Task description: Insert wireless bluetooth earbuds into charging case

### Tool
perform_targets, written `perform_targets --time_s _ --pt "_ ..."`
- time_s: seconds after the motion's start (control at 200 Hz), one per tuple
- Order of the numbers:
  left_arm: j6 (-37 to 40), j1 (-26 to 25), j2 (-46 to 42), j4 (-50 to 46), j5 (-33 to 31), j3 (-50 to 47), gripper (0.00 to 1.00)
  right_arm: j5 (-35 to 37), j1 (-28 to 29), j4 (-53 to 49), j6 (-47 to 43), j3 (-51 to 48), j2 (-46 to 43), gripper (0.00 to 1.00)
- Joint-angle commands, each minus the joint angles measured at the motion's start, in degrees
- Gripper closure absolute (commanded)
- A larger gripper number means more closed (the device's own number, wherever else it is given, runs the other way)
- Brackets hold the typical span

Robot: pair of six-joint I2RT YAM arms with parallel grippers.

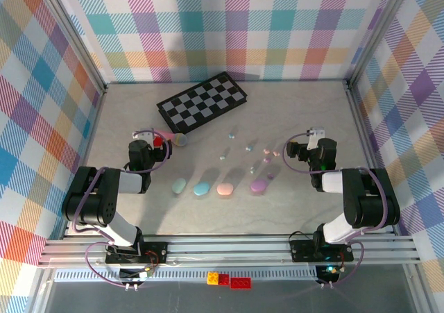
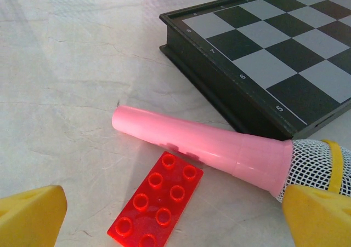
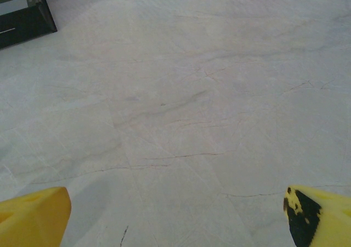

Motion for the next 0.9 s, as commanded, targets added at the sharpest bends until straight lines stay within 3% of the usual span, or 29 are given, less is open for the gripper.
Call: perform_targets --time_s 0.0,0.125,0.385,0.485,0.63,0.725,0.895 --pt "0.0 0.0 -0.5 -0.2 -0.9 -0.1 0.0 -0.1 0.3 1.3 0.5 1.1 -0.2 0.01" --pt "0.6 -0.6 -2.9 -0.8 -1.7 -0.6 0.0 -0.8 0.3 -2.7 0.1 2.1 -3.1 0.01" --pt "3.8 -5.4 -18.3 -15.8 -5.4 2.0 0.0 -0.4 0.5 -19.0 3.7 5.5 -15.5 0.01" --pt "5.9 -9.6 -21.7 -24.7 -6.3 6.0 0.0 -2.6 0.5 -28.4 10.3 8.8 -18.3 0.01" --pt "9.1 -17.2 -24.4 -32.1 -3.9 9.1 0.0 -13.3 1.2 -31.0 16.1 8.5 -21.9 0.01" --pt "9.2 -21.8 -25.6 -36.2 -4.3 10.7 0.0 -16.4 3.1 -36.2 17.6 9.0 -24.3 0.01" --pt "13.4 -29.7 -24.3 -45.3 1.0 13.9 0.0 -21.1 4.0 -39.0 23.4 6.1 -28.8 0.01"
